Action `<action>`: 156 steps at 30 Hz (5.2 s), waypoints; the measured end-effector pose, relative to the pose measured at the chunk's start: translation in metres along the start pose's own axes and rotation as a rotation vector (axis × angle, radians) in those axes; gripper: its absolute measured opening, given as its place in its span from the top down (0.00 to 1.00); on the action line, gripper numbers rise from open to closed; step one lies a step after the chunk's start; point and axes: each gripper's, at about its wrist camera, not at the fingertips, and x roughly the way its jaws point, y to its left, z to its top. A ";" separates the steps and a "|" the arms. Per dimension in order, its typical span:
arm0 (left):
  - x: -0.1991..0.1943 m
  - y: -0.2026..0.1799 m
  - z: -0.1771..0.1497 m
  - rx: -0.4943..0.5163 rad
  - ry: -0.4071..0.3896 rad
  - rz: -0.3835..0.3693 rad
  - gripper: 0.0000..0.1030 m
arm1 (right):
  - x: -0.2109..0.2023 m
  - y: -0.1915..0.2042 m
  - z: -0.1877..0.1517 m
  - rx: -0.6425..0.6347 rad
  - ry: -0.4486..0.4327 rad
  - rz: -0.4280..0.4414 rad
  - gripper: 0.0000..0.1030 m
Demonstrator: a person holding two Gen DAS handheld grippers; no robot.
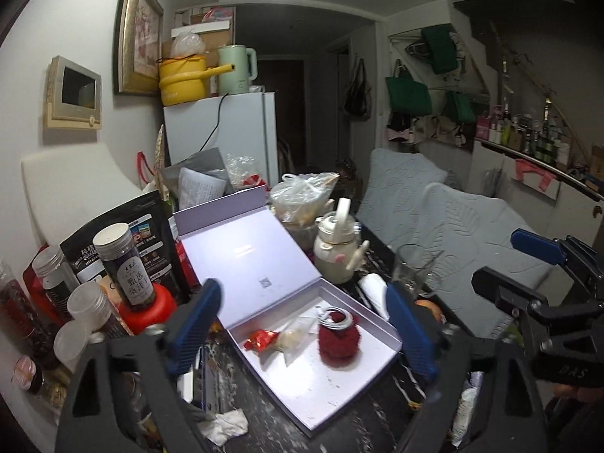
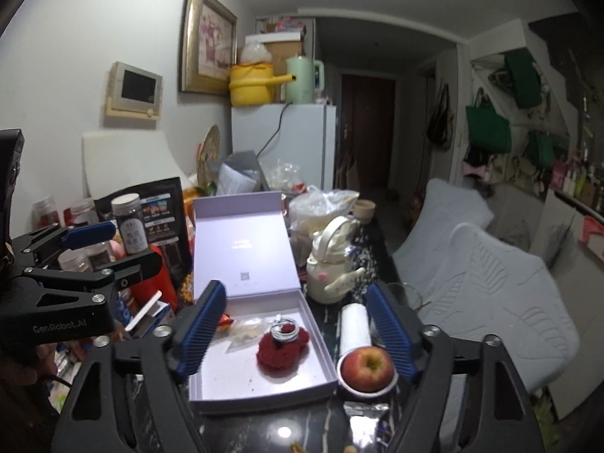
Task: Organize soft objects
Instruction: 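Move both tools back toward the snacks and bags on the table, then grasp the orange snack packet with the left gripper while the right gripper grasps the white bread bag, then carry the orange snack packet and white bread bag over the lavender box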
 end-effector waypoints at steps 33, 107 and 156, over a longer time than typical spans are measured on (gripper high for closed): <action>-0.072 -0.093 -0.111 0.125 0.001 -0.174 0.00 | -0.128 0.000 -0.141 0.070 0.012 -0.167 0.05; 0.122 -0.127 -0.211 0.097 0.454 -0.309 0.52 | 0.013 -0.094 -0.254 0.271 0.293 -0.076 0.06; 0.028 -0.076 -0.211 0.010 0.337 -0.233 0.52 | -0.026 -0.016 -0.257 0.155 0.259 0.080 0.46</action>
